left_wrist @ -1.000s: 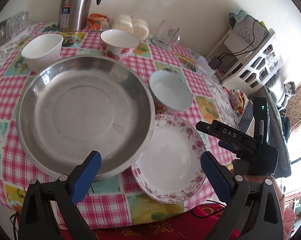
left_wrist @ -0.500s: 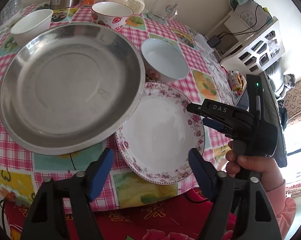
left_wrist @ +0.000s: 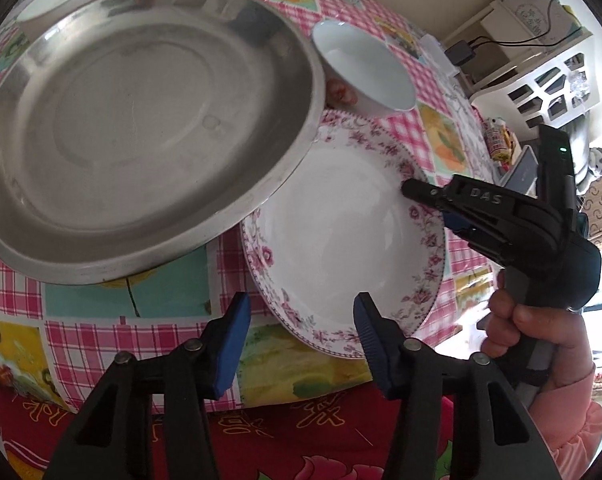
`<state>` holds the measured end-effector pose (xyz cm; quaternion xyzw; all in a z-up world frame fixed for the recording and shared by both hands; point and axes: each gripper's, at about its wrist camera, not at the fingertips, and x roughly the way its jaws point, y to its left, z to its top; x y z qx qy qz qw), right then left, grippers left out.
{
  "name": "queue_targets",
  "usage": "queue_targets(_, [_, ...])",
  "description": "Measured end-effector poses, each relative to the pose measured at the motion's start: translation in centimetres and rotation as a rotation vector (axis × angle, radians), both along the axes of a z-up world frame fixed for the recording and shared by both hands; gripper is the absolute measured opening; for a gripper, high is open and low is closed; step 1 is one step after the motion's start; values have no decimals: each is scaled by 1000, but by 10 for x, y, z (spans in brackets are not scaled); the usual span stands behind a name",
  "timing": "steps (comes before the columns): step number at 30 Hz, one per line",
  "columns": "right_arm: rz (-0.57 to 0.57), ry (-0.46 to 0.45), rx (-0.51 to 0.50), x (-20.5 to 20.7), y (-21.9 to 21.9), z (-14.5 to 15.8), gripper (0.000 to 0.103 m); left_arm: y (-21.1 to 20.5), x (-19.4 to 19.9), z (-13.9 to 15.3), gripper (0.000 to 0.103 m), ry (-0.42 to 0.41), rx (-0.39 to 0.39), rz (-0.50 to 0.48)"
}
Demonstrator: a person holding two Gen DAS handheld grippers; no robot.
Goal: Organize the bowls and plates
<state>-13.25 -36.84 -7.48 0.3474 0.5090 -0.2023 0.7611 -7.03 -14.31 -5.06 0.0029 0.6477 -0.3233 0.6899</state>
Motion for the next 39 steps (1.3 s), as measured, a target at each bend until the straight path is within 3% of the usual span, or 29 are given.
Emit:
queue_targets(12, [13, -60, 48, -8, -5, -2, 29, -4, 8, -21, 22, 36, 28, 61])
queue_targets(22, [23, -107, 83, -17, -14, -5, 22, -13, 8, -22, 22, -23, 32, 93])
queue_targets(27, [10, -124, 104, -24, -19, -7, 20, -25, 1, -19, 22, -91, 66, 38])
queue_targets(33, [-15, -90, 57, -35, -27, -3, 22, -39, 0, -20, 22, -86, 29, -24])
queue_targets(39, [-54, -108, 80, -47, -36, -6, 19, -46, 7, -23, 22, -110, 4, -37])
